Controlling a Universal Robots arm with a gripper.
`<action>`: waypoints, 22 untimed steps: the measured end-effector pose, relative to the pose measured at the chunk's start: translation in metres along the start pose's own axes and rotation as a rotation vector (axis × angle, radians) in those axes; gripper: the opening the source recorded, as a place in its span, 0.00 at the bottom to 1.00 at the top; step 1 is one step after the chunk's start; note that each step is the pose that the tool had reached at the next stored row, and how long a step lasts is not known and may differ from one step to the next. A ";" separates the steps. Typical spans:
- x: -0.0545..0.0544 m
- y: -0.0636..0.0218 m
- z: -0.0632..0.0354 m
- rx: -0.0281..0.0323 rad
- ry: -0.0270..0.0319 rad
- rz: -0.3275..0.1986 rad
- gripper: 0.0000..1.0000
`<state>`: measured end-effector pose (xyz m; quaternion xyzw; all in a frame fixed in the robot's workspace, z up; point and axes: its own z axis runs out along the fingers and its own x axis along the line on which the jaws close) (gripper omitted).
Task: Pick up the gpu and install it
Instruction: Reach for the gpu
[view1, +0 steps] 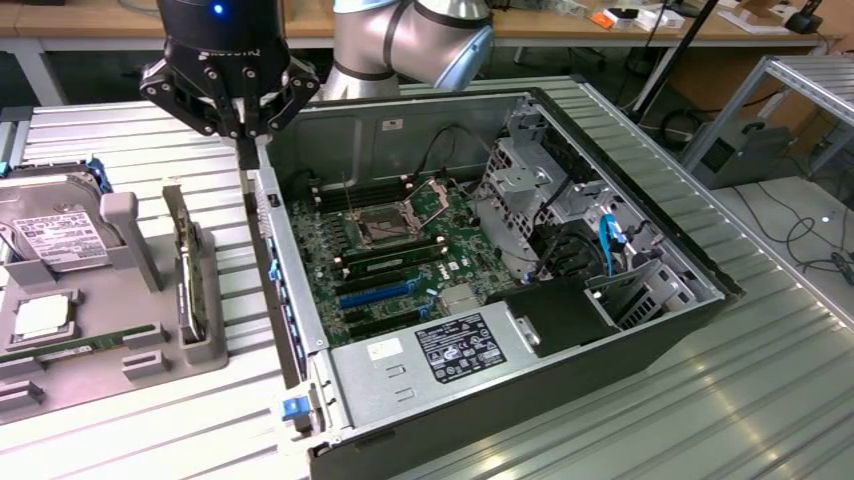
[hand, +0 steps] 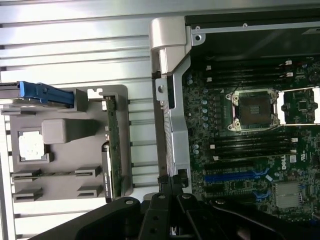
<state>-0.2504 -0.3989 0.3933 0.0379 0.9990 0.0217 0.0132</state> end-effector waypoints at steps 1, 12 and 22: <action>0.001 -0.0001 0.0000 0.0001 0.0000 0.000 0.11; 0.010 -0.0008 -0.0003 0.0000 -0.0001 0.000 0.11; 0.021 -0.0016 -0.0006 0.0000 0.0000 0.000 0.11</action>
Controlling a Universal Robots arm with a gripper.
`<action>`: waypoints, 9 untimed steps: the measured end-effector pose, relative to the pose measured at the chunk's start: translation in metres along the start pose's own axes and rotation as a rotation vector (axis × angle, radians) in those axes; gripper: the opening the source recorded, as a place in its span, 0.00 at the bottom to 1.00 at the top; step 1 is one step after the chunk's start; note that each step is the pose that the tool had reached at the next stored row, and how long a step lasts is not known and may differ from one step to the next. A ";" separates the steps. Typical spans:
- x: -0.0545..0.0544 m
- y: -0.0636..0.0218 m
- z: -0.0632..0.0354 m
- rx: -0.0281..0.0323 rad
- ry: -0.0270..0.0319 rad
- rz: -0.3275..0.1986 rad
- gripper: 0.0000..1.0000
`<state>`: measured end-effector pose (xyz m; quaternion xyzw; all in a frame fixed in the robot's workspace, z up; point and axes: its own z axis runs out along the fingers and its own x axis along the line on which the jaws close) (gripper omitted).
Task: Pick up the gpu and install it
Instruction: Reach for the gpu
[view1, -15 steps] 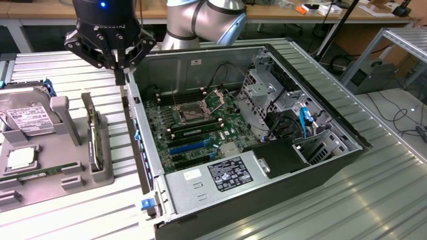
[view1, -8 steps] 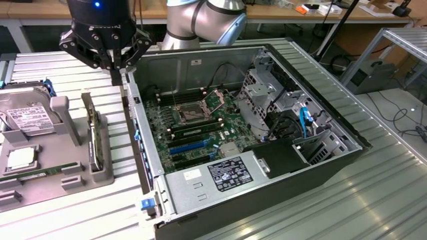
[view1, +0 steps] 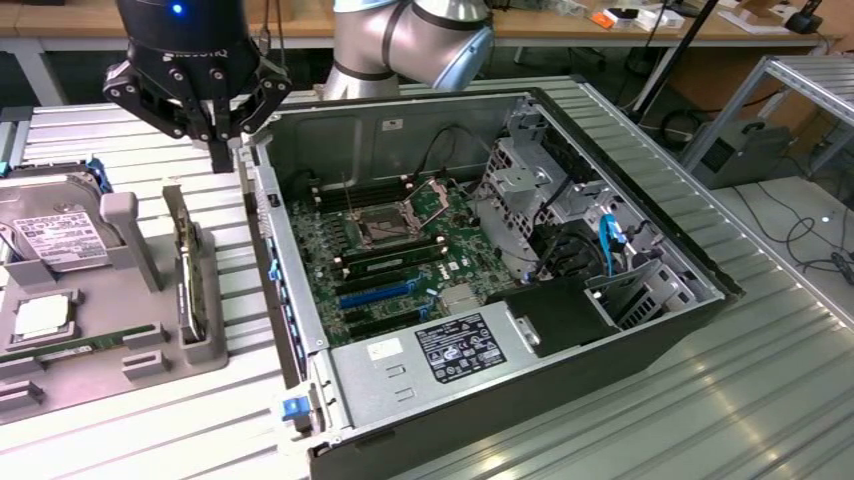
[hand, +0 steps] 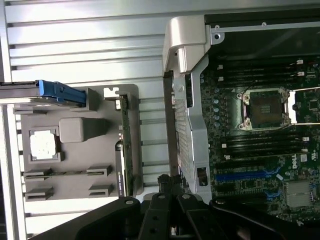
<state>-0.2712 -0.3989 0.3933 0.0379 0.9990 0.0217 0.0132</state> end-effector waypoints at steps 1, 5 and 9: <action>0.001 -0.0001 0.0000 0.0000 0.0000 0.000 0.11; 0.006 -0.0005 -0.0002 0.0000 0.0000 0.000 0.11; 0.011 -0.0009 -0.0004 0.0001 0.0001 0.000 0.11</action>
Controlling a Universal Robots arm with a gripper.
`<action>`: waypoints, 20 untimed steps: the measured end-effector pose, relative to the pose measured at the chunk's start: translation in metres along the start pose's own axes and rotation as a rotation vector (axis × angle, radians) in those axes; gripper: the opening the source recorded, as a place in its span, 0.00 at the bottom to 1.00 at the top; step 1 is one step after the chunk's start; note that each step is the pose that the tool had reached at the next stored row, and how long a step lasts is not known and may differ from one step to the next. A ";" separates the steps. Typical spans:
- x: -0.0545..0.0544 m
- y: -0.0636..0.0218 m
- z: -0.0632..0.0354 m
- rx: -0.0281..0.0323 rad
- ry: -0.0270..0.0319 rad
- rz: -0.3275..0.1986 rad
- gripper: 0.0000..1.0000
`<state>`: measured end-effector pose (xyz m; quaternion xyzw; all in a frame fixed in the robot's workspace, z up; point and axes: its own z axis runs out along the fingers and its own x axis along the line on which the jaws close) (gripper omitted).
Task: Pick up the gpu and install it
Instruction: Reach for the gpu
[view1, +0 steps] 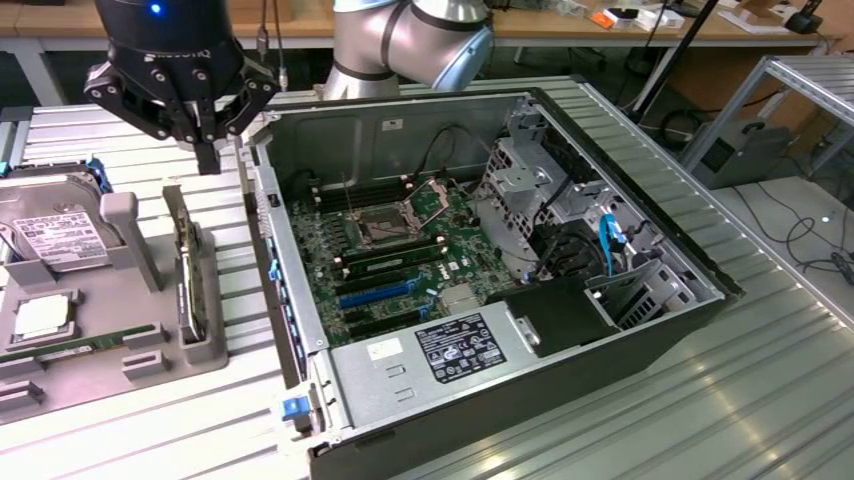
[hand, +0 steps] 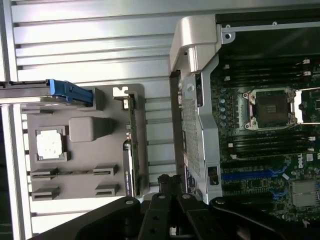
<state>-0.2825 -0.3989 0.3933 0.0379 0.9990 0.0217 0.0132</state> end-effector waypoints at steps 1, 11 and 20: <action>0.002 -0.0001 0.0000 -0.0001 0.0000 0.000 0.11; 0.015 -0.0011 -0.0004 0.0000 0.0000 0.000 0.11; 0.017 -0.0013 -0.0005 0.0000 0.0000 0.000 0.11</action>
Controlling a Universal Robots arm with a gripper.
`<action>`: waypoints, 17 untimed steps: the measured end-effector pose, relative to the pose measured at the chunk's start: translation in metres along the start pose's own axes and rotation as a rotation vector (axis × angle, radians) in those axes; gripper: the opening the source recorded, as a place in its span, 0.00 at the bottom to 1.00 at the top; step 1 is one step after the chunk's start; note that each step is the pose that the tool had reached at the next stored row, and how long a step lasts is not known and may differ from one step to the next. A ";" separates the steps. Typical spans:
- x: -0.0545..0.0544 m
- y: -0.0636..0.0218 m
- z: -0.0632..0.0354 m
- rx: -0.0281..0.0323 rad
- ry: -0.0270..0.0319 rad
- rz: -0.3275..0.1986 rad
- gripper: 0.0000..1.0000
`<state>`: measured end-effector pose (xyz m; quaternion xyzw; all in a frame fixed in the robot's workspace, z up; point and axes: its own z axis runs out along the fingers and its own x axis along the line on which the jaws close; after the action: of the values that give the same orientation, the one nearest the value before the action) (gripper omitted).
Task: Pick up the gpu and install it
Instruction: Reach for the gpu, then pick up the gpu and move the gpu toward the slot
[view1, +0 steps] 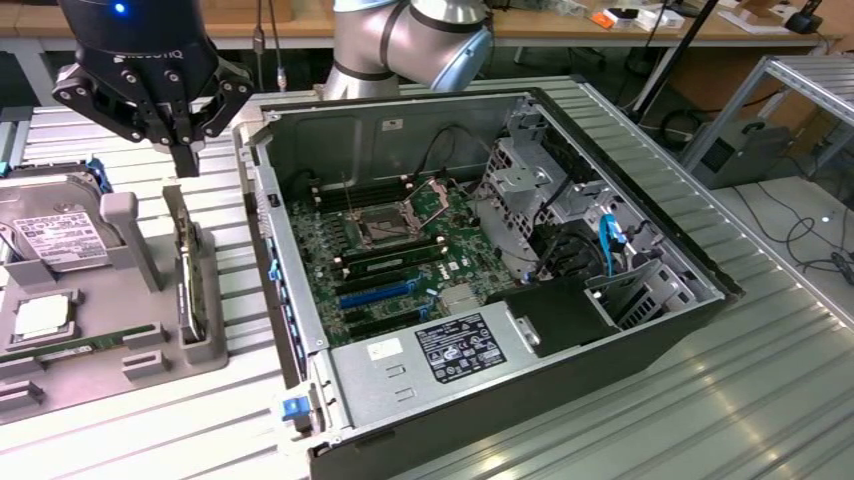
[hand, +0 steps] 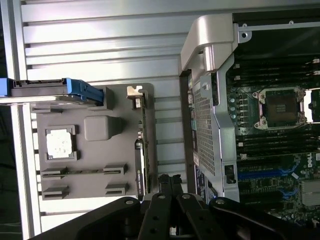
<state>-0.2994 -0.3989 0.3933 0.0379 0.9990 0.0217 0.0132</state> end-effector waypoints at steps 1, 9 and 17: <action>0.000 0.0000 0.0000 0.0000 0.0001 0.000 0.11; 0.000 0.0000 0.0000 0.0000 0.0000 0.000 0.17; 0.000 0.0000 0.0000 0.0000 0.0000 0.000 0.17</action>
<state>-0.2994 -0.3989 0.3933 0.0379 0.9990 0.0217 0.0132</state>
